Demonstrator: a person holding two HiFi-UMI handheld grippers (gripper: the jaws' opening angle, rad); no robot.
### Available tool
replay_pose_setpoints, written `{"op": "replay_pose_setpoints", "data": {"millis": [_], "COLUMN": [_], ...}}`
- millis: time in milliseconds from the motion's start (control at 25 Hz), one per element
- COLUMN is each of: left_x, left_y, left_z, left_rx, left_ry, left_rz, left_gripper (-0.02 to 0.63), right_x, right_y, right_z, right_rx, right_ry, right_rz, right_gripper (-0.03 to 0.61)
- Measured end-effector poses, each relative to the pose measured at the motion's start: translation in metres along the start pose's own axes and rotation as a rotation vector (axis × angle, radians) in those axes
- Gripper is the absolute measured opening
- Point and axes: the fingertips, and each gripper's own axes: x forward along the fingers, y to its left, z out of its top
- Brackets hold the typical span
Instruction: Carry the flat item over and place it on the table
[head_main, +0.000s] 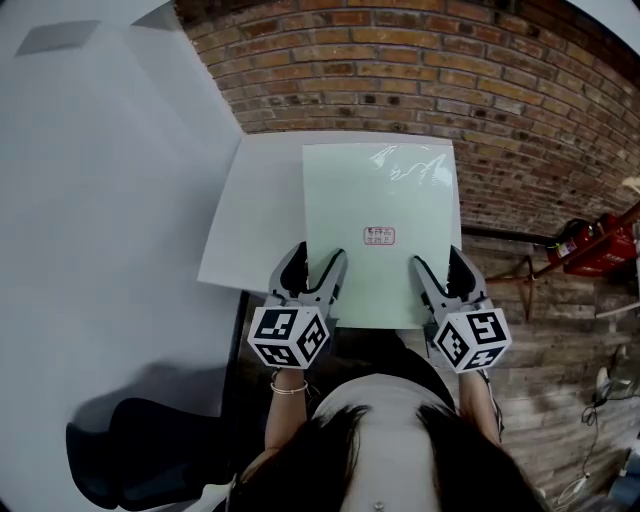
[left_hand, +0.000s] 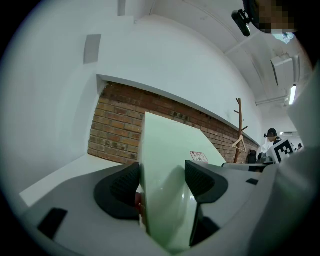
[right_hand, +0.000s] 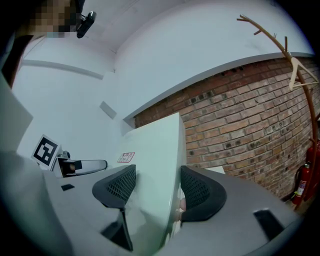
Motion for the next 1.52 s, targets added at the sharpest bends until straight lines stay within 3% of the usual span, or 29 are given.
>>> {"op": "replay_pose_setpoints", "data": {"millis": [1520], "left_x": [0.132], "left_y": [0.033], "left_z": [-0.011], "left_rx": [-0.037], "left_ry": [0.072], "left_rz": [0.08], "left_gripper": [0.293], "right_x": [0.115], "right_y": [-0.09], "right_z": [-0.002], "right_rx": [0.048], "right_ry": [0.104], "right_rz": [0.037], "right_gripper": [0.282]}}
